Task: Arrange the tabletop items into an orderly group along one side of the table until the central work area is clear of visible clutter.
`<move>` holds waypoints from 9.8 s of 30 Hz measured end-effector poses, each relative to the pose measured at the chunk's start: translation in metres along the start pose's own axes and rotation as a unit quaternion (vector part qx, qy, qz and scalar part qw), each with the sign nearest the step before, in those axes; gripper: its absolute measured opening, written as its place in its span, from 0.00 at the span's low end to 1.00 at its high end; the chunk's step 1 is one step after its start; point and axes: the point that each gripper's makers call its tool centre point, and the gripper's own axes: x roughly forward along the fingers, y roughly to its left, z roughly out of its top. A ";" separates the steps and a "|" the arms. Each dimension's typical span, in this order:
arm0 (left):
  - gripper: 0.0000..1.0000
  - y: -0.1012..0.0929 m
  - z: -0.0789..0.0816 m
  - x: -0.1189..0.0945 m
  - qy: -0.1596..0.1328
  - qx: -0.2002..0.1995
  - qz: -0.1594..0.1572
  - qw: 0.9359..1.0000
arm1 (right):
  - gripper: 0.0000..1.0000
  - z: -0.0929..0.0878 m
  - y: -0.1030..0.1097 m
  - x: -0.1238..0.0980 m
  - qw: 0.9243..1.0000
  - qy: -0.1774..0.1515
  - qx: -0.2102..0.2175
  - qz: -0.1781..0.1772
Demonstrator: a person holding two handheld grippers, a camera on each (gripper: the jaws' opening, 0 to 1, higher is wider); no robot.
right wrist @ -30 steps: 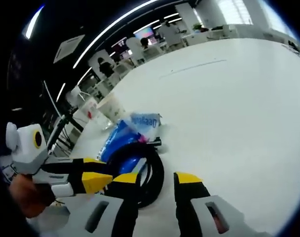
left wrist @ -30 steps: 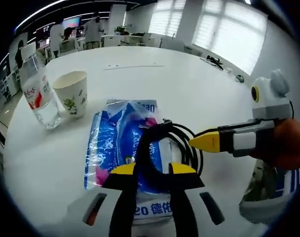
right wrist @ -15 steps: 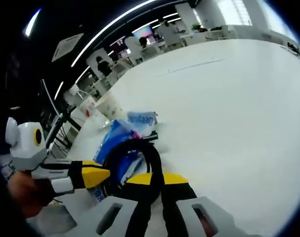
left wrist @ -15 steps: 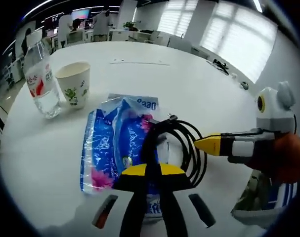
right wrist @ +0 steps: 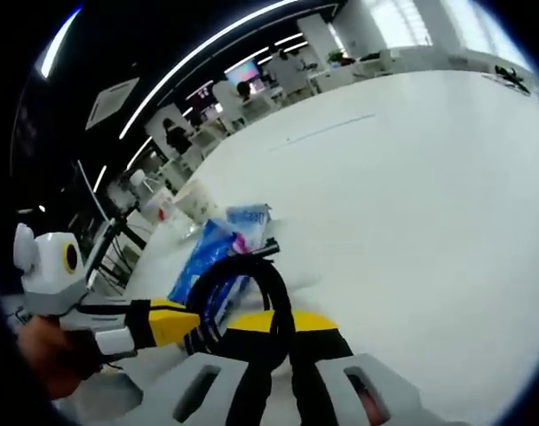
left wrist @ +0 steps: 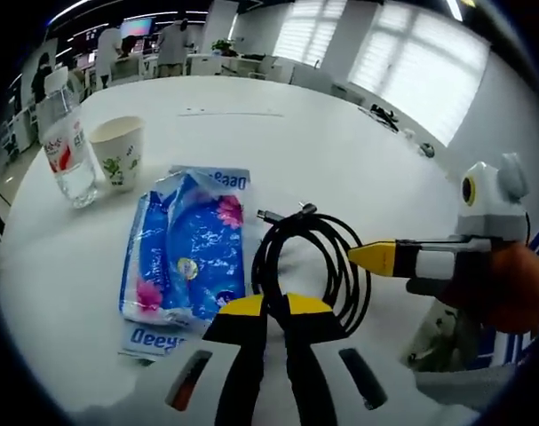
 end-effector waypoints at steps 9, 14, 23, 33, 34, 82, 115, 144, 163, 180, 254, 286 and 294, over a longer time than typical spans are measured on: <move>0.04 -0.034 -0.007 0.005 0.011 0.014 -0.018 1.000 | 0.01 -0.011 -0.021 -0.023 1.000 0.000 0.007 -0.010; 0.03 -0.045 -0.007 0.008 0.015 0.023 -0.027 0.999 | 0.01 -0.022 -0.032 -0.039 1.000 0.005 0.011 -0.018; 0.03 -0.072 -0.010 0.024 0.031 0.040 -0.048 0.998 | 0.01 -0.027 -0.061 -0.058 0.999 -0.005 0.036 -0.037; 0.03 -0.087 0.013 0.049 0.024 0.028 -0.061 0.997 | 0.01 -0.005 -0.085 -0.056 0.997 -0.023 0.058 -0.047; 0.03 -0.086 0.017 0.052 0.023 0.028 -0.060 0.998 | 0.01 0.000 -0.088 -0.055 0.997 -0.024 0.059 -0.047; 0.05 -0.018 0.069 0.114 0.026 -0.040 0.002 0.999 | 0.03 0.081 -0.097 0.037 0.999 0.026 0.016 -0.027; 0.21 -0.020 0.068 0.055 -0.018 -0.054 0.009 0.998 | 0.14 0.078 -0.086 0.012 1.000 0.005 0.005 -0.030; 0.20 -0.026 0.026 -0.002 -0.011 0.012 0.021 1.000 | 0.21 0.042 -0.053 -0.006 1.000 0.000 -0.023 -0.003; 0.18 0.026 -0.007 -0.046 -0.038 -0.123 0.087 0.988 | 0.21 0.007 -0.032 -0.027 0.998 0.020 -0.054 0.005; 0.15 0.041 -0.015 -0.040 -0.054 -0.210 0.113 0.970 | 0.23 -0.011 -0.011 -0.049 0.994 0.036 -0.099 0.035; 0.00 0.023 -0.035 -0.053 0.004 -0.066 0.051 0.996 | 0.02 -0.047 0.019 -0.019 0.995 0.083 -0.054 0.030; 0.00 -0.019 -0.033 -0.034 0.015 -0.014 -0.012 1.000 | 0.00 -0.036 -0.017 -0.038 0.999 0.042 -0.007 0.004; 0.00 -0.027 -0.027 -0.024 0.018 -0.006 -0.018 1.000 | 0.00 -0.023 -0.028 -0.040 1.000 0.029 0.002 0.000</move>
